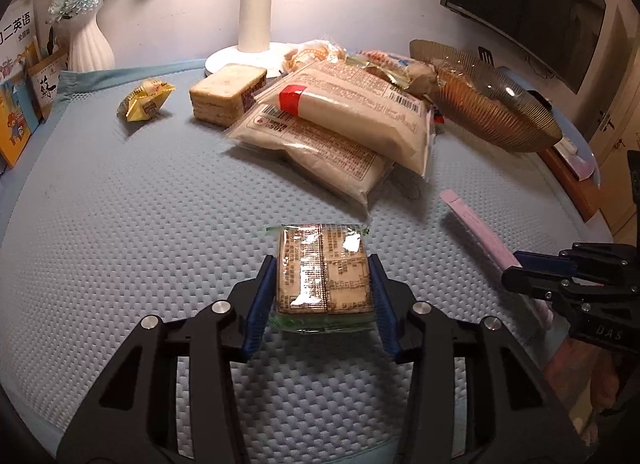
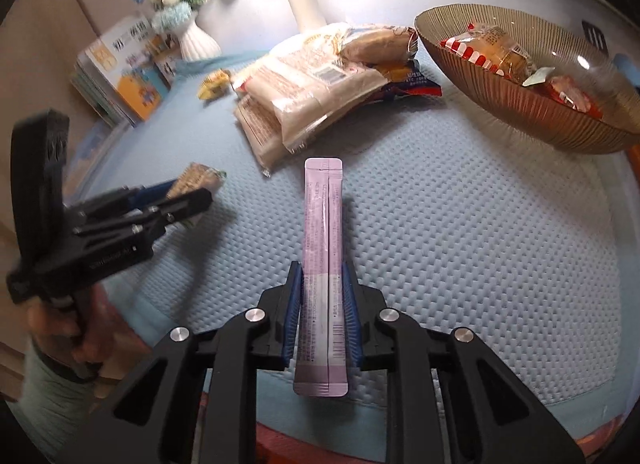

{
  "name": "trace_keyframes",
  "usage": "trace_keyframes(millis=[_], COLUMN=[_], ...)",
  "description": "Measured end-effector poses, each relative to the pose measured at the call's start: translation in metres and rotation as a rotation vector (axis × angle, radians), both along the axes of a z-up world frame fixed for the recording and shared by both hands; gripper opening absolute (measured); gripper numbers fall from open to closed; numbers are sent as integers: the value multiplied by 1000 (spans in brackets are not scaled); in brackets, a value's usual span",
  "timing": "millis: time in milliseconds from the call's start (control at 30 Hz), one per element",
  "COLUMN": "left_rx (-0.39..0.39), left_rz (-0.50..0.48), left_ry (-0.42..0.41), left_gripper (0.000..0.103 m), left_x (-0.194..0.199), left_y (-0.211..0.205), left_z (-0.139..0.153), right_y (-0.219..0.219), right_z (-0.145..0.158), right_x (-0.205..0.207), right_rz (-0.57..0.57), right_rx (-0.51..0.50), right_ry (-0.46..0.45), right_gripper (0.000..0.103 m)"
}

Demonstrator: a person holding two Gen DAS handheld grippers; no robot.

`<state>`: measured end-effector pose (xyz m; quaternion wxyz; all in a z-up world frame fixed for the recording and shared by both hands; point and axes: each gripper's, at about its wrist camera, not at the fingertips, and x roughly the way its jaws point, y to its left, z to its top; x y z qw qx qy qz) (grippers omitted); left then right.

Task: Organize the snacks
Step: 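Carry both packs over the amber glass bowl and open both grippers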

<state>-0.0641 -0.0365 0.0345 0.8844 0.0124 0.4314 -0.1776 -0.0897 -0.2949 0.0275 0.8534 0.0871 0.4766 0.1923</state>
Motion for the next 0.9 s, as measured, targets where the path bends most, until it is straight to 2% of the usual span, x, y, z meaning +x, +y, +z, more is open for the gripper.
trace_keyframes(millis=[133, 467, 733, 900], left_rx=[-48, -66, -58, -50], left_rz=[-33, -128, -253, -299], left_ry=[-25, -79, -143, -156], left_gripper=[45, 45, 45, 45], left_x=[-5, 1, 36, 70], left_y=[-9, -54, -131, -185], left_z=[19, 49, 85, 94], right_y=[-10, -51, -118, -153], right_z=[15, 47, 82, 86], right_x=[-6, -2, 32, 66], right_rz=[2, -107, -284, -379], right_rx=[55, 11, -27, -19], right_ry=[-63, -148, -221, -211], right_gripper=[20, 20, 20, 20])
